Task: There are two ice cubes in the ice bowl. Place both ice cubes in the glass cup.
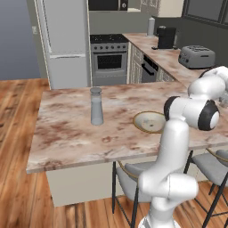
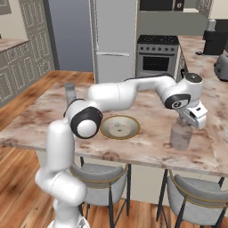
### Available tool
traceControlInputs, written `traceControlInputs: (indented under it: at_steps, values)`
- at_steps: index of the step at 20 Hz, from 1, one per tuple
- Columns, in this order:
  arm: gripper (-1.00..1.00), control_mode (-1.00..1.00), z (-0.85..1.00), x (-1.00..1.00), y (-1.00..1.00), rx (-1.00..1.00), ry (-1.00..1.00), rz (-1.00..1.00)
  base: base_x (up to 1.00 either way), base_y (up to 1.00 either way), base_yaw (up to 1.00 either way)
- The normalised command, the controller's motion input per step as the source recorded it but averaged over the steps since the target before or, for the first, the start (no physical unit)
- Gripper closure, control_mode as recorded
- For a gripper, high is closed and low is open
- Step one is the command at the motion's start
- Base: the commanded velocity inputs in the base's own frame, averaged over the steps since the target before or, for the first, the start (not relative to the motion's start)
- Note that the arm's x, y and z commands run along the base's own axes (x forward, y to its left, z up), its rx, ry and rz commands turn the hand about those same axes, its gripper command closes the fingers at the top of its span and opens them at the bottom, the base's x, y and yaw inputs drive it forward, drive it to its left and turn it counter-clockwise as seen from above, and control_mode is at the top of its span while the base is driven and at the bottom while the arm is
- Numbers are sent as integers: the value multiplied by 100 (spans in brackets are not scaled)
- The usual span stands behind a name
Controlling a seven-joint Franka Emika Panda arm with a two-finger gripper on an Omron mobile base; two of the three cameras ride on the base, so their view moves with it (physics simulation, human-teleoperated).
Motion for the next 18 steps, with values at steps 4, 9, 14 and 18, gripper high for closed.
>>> traceControlInputs:
  at_steps: [4,9,14,18]
  values:
    - [100,-100,-6,23,-12,0,1,0,0,0,0]
    - [100,-100,-25,30,-2,0,4,0,0,0,0]
    - [100,-100,-33,30,0,0,6,0,0,0,0]
    - [100,-100,-27,29,0,0,4,0,0,0,0]
